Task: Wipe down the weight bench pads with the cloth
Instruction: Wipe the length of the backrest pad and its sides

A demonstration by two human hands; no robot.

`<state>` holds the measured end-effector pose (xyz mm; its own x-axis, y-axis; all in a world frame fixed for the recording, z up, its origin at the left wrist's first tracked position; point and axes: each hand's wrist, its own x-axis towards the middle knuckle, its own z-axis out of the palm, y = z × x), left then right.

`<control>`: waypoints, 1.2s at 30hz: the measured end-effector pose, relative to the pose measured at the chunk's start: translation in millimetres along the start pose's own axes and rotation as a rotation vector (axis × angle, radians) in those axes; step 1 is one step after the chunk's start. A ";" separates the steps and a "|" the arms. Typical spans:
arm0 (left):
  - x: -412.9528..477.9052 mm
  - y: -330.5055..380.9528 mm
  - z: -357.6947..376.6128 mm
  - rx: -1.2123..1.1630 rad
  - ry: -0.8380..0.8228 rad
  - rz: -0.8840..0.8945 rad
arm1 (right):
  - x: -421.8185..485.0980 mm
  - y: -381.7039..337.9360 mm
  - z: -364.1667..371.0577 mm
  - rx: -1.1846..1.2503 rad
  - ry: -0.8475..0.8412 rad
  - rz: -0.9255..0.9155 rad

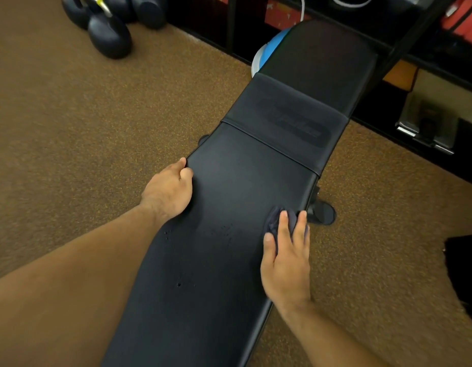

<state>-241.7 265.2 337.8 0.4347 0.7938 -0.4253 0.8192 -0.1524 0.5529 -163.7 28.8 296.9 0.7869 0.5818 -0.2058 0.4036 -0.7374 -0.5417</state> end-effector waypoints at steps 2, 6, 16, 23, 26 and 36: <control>3.1 -2.9 -1.4 0.039 -0.011 0.014 | 27.1 0.0 -7.8 -0.018 0.016 -0.003; 4.4 -6.6 -0.3 0.085 -0.009 0.049 | 71.3 -7.5 -21.3 -0.050 0.015 0.057; -11.0 -35.9 -18.2 0.026 -0.034 0.005 | -4.9 -2.3 11.2 -0.024 0.119 0.034; -14.8 -51.5 -24.0 -0.026 -0.054 -0.051 | 8.7 -9.3 4.5 -0.045 0.057 0.088; -14.8 -56.4 -25.5 -0.042 -0.053 -0.053 | 46.4 -14.7 -7.4 -0.032 0.084 0.132; -12.2 -68.1 -28.2 -0.080 -0.071 -0.029 | -39.8 -12.0 27.8 -0.020 0.121 0.096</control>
<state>-313.4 282.5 325.6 0.4391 0.7528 -0.4904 0.8006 -0.0801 0.5939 -212.8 24.0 289.0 0.8726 0.4631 -0.1553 0.3318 -0.7953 -0.5074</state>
